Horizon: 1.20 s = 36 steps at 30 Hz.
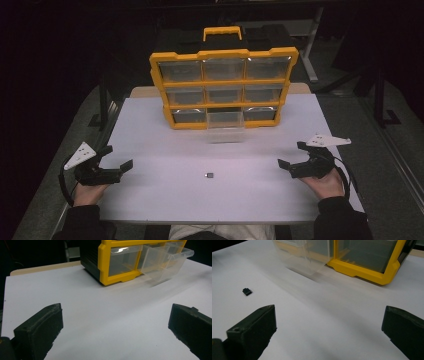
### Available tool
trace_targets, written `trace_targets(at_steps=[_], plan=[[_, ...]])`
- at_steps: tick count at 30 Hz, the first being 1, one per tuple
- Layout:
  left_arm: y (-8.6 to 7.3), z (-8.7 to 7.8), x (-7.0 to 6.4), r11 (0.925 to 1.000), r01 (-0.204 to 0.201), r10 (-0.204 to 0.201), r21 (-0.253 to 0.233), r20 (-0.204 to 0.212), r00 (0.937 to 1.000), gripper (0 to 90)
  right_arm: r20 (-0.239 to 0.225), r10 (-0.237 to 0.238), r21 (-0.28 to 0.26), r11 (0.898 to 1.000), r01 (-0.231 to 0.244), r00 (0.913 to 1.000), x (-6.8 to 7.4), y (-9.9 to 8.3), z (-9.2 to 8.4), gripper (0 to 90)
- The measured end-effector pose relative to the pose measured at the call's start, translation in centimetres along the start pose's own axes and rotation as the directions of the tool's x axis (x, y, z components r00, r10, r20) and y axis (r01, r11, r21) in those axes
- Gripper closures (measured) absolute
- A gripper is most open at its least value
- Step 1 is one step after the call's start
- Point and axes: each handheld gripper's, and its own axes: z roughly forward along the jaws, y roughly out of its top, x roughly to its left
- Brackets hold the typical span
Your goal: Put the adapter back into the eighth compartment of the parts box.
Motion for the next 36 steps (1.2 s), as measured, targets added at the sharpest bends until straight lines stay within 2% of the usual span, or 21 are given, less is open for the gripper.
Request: trace_targets(at_steps=[7,11,14,17,20,24,27,34,36], plan=[[-0.1,-0.1,0.0,1.0000,-0.001,0.001,0.001,-0.001,1.0000,0.0,0.002,0.001,0.003,1.000,-0.001,1.0000,-0.1,-0.2,-0.2,0.0],[-0.2,-0.1,-0.1,0.9995,0.030,-0.030,-0.009,0.020,0.9994,0.0,0.008,-0.001,0.005,1.000,0.001,1.0000,0.1,-0.3,-0.2,0.0],[-0.1,-0.1,-0.1,0.9993,0.035,-0.034,-0.013,0.018,0.9992,0.0,0.010,-0.011,0.005,1.000,0.011,0.9999,0.2,-0.3,-0.3,0.0],[0.0,0.0,-0.3,0.9996,0.028,-0.027,-0.008,0.020,0.9994,0.0,0.014,-0.012,0.003,1.000,0.012,0.9998,0.3,-0.3,-0.3,0.0],[0.1,0.0,-0.8,1.0000,0.002,-0.002,-0.004,0.036,0.9993,0.0,0.034,-0.020,0.007,1.000,0.020,0.9992,0.3,-0.3,-0.4,0.0],[0.4,0.1,-1.2,0.9998,-0.020,0.020,-0.001,0.056,0.9983,0.0,0.040,-0.026,0.014,1.000,0.026,0.9989,0.3,-0.3,-0.4,0.0],[0.6,0.1,-1.2,0.9997,-0.023,0.023,0.000,0.060,0.9979,0.0,0.043,-0.026,0.012,1.000,0.026,0.9987,0.3,-0.3,-0.4,0.0],[1.2,0.2,-1.5,0.9972,-0.064,0.061,0.037,0.076,0.9952,0.0,0.047,-0.030,0.022,0.999,0.029,0.9985,0.4,-0.4,-0.3,0.0],[1.7,0.2,-1.7,0.9965,-0.073,0.069,0.040,0.096,0.9930,0.0,0.048,-0.033,0.028,0.999,0.032,0.9983,0.4,-0.4,-0.3,0.0]])
